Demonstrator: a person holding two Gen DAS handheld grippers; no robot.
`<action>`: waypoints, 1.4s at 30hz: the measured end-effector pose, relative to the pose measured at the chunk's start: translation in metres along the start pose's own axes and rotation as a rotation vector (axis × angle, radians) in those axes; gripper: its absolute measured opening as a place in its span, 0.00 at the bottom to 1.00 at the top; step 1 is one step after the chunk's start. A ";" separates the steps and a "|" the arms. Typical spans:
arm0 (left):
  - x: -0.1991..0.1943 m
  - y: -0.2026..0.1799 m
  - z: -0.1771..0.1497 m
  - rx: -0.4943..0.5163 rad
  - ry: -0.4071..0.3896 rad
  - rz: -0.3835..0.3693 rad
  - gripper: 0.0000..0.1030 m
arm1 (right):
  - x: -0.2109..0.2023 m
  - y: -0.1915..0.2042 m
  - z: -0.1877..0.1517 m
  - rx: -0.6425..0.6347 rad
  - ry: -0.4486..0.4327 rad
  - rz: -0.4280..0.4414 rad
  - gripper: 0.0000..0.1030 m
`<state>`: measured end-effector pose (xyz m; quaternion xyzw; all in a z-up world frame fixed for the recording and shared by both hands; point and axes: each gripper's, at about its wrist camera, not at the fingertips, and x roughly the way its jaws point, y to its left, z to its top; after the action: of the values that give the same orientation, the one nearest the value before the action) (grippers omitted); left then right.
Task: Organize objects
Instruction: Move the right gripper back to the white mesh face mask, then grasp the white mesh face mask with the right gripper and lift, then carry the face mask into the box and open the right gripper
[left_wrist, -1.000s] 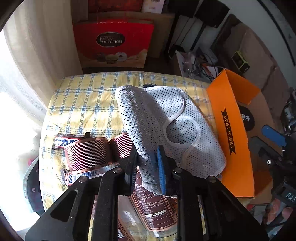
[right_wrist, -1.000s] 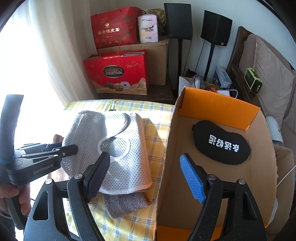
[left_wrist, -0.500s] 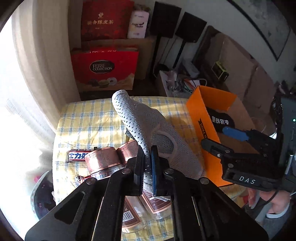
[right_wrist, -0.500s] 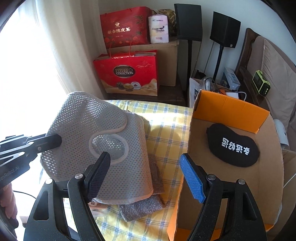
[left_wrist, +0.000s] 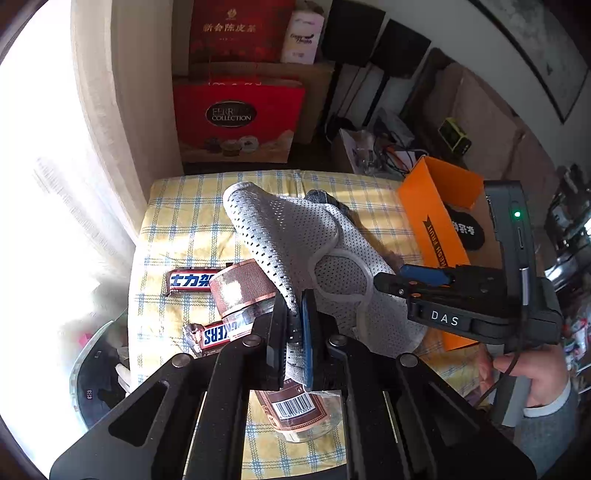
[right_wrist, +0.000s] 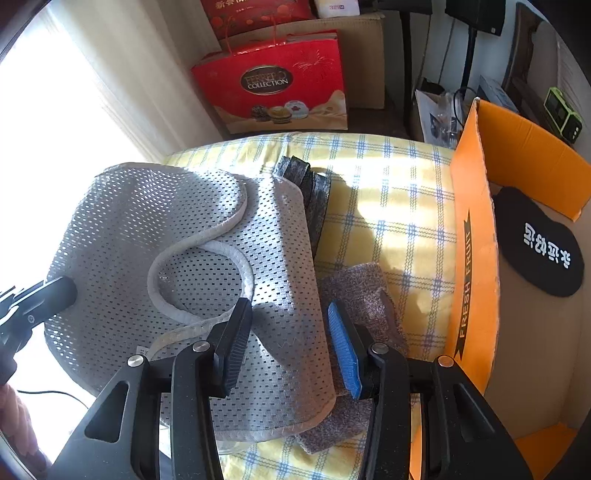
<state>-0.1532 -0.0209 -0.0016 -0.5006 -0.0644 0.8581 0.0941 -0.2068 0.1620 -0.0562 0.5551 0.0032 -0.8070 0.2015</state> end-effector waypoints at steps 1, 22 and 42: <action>0.002 0.001 0.000 -0.003 0.003 0.001 0.06 | 0.003 -0.001 -0.001 0.001 0.008 0.004 0.44; -0.009 -0.017 0.010 -0.006 -0.052 -0.038 0.07 | -0.038 0.000 0.000 -0.072 -0.115 -0.029 0.13; -0.005 -0.155 0.041 0.084 -0.123 -0.183 0.06 | -0.168 -0.109 -0.017 0.103 -0.284 -0.156 0.12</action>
<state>-0.1720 0.1284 0.0544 -0.4346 -0.0793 0.8771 0.1886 -0.1769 0.3201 0.0639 0.4430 -0.0238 -0.8897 0.1080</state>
